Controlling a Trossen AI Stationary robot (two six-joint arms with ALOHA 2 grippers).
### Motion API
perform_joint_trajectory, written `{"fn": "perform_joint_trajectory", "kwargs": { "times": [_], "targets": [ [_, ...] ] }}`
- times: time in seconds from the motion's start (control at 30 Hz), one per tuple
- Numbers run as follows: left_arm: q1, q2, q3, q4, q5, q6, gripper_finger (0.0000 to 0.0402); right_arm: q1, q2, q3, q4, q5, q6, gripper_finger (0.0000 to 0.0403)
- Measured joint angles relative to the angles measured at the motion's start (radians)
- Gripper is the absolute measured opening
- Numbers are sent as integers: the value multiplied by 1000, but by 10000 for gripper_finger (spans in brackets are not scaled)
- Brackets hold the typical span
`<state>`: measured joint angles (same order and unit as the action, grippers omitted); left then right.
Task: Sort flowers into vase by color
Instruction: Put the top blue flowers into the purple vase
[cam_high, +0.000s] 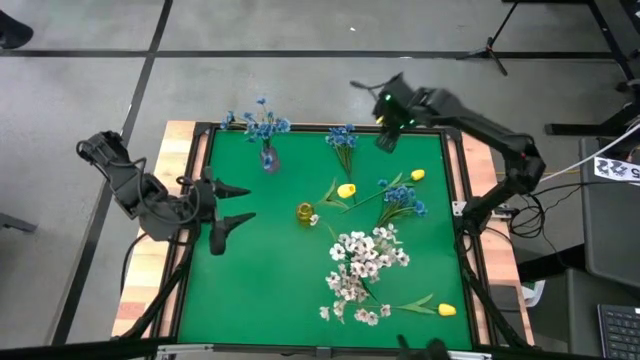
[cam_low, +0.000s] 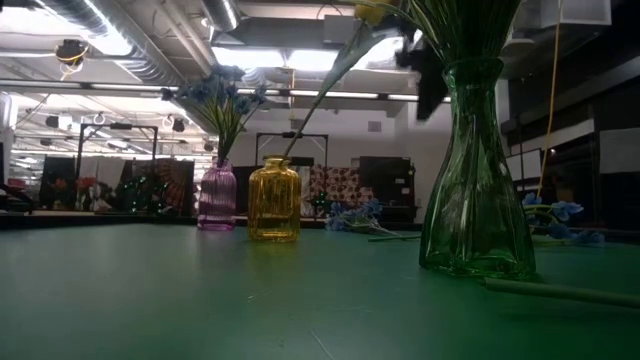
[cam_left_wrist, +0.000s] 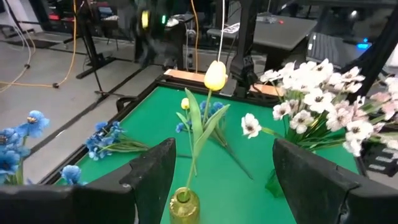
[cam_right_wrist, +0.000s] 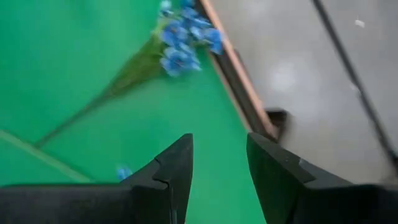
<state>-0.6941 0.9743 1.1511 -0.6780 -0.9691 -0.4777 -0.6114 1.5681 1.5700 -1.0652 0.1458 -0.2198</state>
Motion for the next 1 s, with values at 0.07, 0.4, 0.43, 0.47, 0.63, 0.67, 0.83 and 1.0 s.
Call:
{"fn": "perform_joint_trajectory", "kwargs": {
  "times": [0.07,0.4,0.43,0.47,0.63,0.67,0.83,1.0],
  "targets": [
    [2,4,0,-25,0,-1,262,-9,2,-137,161,-64,1,152],
    [40,7,-9,-128,-42,-62,262,-72,70,-516,569,-482,-6,152],
    [46,7,-17,-129,-51,-55,262,-69,74,-524,582,-487,-20,152],
    [53,8,-25,-128,-59,-50,262,-61,79,-530,596,-488,-27,152],
    [81,8,-76,-126,-68,-95,262,13,108,-536,717,-487,-30,152],
    [83,8,-87,-127,-68,-108,262,32,117,-536,744,-488,-29,152],
    [86,6,-124,-127,-66,-154,262,105,157,-536,797,-443,-16,179],
    [85,6,-126,-124,-60,-168,262,123,193,-536,759,-348,14,231]
  ]
}}
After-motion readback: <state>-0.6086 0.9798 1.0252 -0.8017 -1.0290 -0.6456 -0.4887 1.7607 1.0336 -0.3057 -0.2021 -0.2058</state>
